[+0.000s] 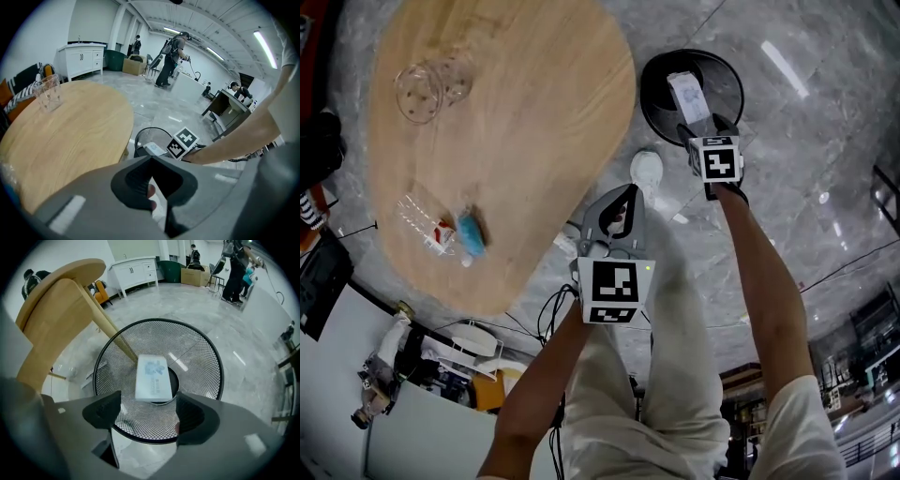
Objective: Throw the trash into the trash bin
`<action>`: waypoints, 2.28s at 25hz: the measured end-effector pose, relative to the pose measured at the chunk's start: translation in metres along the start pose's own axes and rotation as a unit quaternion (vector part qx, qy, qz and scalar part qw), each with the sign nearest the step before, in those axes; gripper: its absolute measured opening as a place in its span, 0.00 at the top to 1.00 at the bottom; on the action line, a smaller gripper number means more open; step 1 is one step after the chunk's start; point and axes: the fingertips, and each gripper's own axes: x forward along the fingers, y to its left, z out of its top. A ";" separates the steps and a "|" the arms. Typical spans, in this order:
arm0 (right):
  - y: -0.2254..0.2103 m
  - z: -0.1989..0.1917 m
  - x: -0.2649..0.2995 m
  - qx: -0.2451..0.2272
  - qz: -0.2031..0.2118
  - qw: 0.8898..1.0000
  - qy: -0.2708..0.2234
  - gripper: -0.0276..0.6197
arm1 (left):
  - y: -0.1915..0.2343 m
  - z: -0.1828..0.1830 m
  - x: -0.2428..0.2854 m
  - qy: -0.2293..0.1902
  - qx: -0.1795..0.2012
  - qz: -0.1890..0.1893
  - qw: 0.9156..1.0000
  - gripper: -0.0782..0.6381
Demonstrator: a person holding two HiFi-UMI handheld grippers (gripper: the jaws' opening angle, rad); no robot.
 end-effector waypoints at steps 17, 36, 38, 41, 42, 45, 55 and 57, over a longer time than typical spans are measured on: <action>0.031 0.052 -0.068 0.034 0.020 0.995 -0.093 0.92 | 0.012 0.011 -0.043 -0.043 -0.037 0.023 0.998 0.89; 0.190 0.143 -0.227 -0.158 0.127 0.954 -0.222 0.92 | 0.039 0.003 -0.134 -0.100 -0.061 0.053 0.992 0.89; 0.212 0.145 -0.238 -0.177 0.140 0.947 -0.229 0.92 | 0.045 -0.006 -0.146 -0.102 -0.069 0.059 0.991 0.89; 0.247 0.148 -0.249 -0.210 0.155 0.936 -0.238 0.92 | 0.057 -0.020 -0.163 -0.104 -0.080 0.072 0.989 0.89; 0.259 0.147 -0.251 -0.223 0.162 0.931 -0.238 0.92 | 0.062 -0.025 -0.168 -0.105 -0.084 0.077 0.988 0.89; 0.299 0.138 -0.250 -0.251 0.203 0.920 -0.221 0.92 | 0.075 -0.042 -0.184 -0.105 -0.097 0.088 0.986 0.89; 0.402 0.103 -0.241 -0.304 0.279 0.892 -0.182 0.71 | 0.119 -0.099 -0.234 -0.107 -0.125 0.126 0.978 0.89; 0.418 0.095 -0.240 -0.313 0.298 0.885 -0.173 0.64 | 0.124 -0.108 -0.241 -0.110 -0.131 0.132 0.976 0.89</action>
